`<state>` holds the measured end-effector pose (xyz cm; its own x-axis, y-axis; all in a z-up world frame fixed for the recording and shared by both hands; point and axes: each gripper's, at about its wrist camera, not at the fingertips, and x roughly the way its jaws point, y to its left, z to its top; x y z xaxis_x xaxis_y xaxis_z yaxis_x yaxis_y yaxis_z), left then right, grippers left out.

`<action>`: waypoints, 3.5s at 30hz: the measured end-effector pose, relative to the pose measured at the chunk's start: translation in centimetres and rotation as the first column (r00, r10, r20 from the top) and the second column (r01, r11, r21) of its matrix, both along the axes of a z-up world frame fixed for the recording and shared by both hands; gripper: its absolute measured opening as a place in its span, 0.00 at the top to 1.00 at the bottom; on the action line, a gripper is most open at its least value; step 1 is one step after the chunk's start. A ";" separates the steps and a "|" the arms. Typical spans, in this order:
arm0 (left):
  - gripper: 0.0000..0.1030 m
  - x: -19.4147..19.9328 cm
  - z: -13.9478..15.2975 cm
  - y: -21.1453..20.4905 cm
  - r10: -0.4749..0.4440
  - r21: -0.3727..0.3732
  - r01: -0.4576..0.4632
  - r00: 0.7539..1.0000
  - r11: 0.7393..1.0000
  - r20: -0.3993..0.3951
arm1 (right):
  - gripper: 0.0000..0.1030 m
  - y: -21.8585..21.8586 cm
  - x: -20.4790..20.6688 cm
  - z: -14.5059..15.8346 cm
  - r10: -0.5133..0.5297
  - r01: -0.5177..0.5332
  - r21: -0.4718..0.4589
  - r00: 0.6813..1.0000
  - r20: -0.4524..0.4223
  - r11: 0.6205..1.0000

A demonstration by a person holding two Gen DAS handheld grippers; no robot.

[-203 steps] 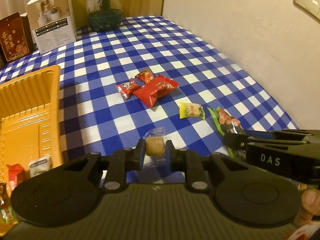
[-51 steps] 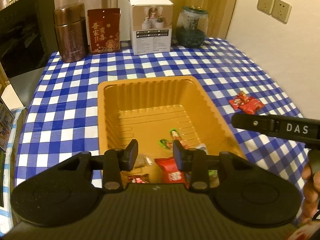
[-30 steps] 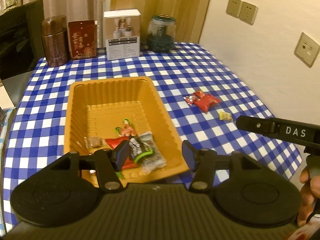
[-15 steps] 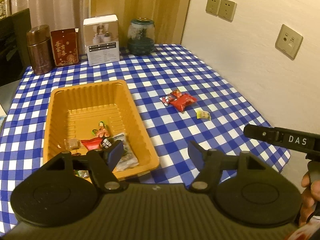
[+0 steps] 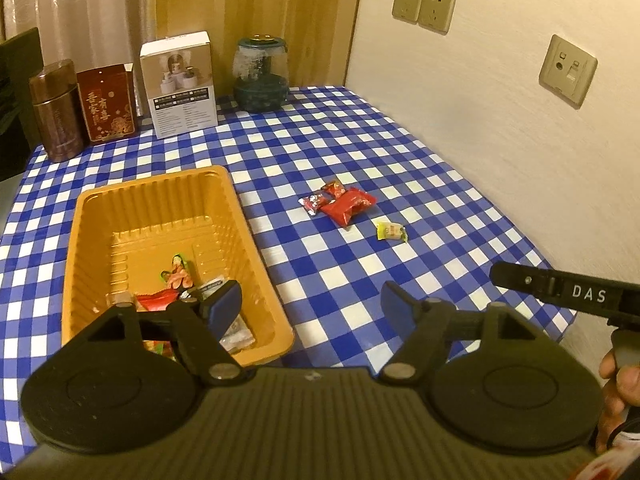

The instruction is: Organize snacks

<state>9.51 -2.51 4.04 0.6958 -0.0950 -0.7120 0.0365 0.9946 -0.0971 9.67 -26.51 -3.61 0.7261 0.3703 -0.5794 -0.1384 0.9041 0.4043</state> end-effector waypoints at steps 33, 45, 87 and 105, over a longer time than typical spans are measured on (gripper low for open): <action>0.28 13.9 -7.2 -1.0 -0.113 0.057 0.114 0.993 0.992 -0.027 | 0.43 4.1 14.5 -9.4 0.496 -0.413 -0.443 0.864 0.086 0.796; 0.28 14.1 -7.9 -1.2 -0.135 0.020 0.135 0.991 0.991 -0.026 | 0.59 5.9 17.9 -11.7 0.582 -0.481 -0.510 0.812 0.048 0.713; 0.60 25.6 -12.3 -8.0 -0.405 0.129 0.439 0.886 0.889 -0.225 | 0.78 -1.6 16.9 -9.3 0.009 -0.015 -0.131 0.999 -0.045 0.991; 0.67 24.5 -12.5 -9.5 -0.406 0.071 0.435 0.878 0.897 -0.254 | 0.78 -1.9 17.0 -9.4 -0.016 0.010 -0.108 0.998 -0.058 0.994</action>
